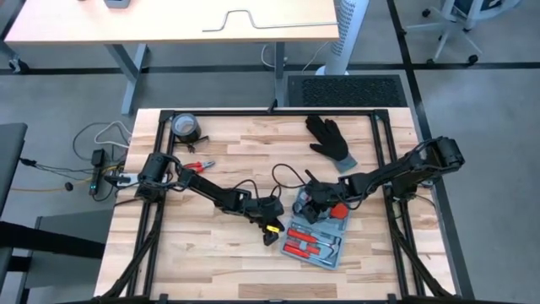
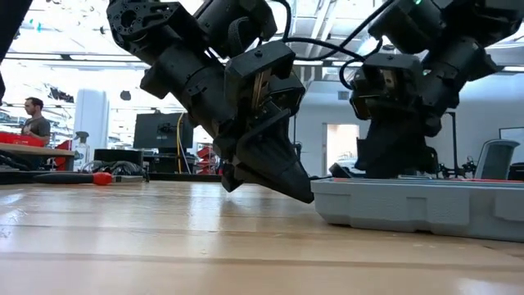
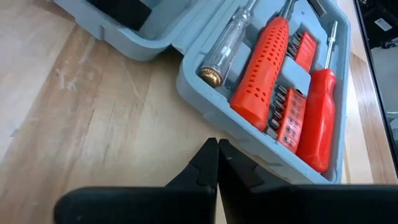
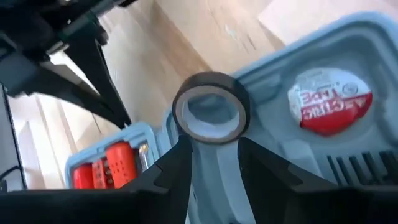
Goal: Prefit tool cases
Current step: Put the black electrical tape into the gray prefit tool case, then put the black electrical tape into the gray tool case
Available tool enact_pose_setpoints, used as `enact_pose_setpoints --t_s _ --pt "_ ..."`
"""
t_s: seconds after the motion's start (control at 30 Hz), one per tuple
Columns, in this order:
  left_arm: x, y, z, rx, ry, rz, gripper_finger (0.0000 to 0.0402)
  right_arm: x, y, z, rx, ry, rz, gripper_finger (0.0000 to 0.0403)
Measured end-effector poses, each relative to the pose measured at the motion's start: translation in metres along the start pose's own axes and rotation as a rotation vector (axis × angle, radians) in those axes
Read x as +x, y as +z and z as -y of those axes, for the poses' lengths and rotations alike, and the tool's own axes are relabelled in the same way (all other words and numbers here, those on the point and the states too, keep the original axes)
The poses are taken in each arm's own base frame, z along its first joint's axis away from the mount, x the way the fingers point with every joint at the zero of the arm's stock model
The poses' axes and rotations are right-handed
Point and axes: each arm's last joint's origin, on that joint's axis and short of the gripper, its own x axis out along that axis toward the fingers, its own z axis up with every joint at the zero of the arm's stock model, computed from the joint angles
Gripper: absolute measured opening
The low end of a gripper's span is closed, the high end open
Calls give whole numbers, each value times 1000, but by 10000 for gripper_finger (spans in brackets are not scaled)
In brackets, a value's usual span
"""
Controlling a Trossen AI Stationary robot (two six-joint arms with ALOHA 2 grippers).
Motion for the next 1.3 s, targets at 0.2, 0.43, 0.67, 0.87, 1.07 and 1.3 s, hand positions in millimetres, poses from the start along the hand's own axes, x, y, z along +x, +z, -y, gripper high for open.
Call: enact_pose_setpoints --t_s 0.2,0.43,0.67,0.87,1.07,1.3 --pt "0 0 0 0 -7 -3 0 5 1 1 6 -9 30 138" --pt "-3 7 -5 -12 -3 19 0 -4 10 -3 -46 15 109 138" --pt "-4 13 -15 -19 7 26 0 -5 1 -12 -82 25 134 138" --pt "-4 15 -17 -25 57 63 0 -3 -3 -16 -90 14 157 138" --pt "-5 26 -27 -37 97 154 0 -2 -4 -15 -92 2 151 138" --pt "-9 39 -41 -67 93 213 0 -2 -2 -14 -87 -2 156 138"
